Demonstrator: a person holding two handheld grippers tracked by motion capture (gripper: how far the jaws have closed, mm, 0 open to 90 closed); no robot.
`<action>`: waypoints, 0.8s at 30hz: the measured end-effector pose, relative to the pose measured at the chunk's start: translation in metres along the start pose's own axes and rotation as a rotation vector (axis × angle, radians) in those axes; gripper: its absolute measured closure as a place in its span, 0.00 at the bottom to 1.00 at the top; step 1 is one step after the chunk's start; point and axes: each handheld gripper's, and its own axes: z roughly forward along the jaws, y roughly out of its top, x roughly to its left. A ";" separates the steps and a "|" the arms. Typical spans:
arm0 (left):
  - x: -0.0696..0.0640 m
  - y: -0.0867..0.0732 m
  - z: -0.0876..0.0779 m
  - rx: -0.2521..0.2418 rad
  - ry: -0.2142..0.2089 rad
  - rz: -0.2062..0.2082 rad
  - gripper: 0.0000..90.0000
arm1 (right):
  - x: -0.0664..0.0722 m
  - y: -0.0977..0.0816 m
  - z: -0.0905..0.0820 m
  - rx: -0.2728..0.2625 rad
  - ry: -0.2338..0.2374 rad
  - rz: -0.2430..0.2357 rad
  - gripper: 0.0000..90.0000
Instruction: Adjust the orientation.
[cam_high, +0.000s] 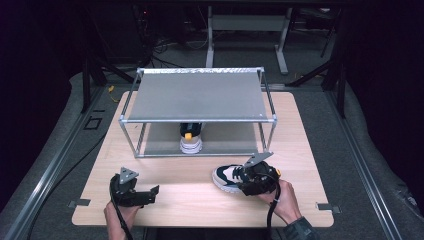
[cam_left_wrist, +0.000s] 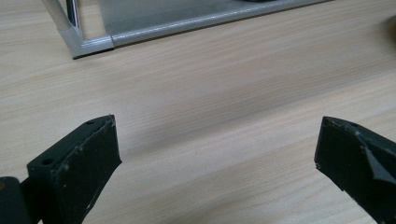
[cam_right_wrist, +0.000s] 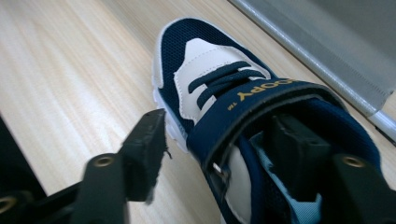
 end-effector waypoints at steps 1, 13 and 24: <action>0.000 0.000 0.000 0.000 0.000 0.000 0.00 | 0.000 0.000 0.000 0.000 0.000 0.000 0.41; -0.002 -0.001 0.000 -0.003 -0.008 0.003 0.00 | -0.014 -0.018 -0.051 -0.129 0.034 -0.093 0.06; -0.002 -0.006 0.003 0.003 -0.018 -0.008 0.00 | -0.062 -0.049 -0.066 -0.122 0.057 -0.118 0.00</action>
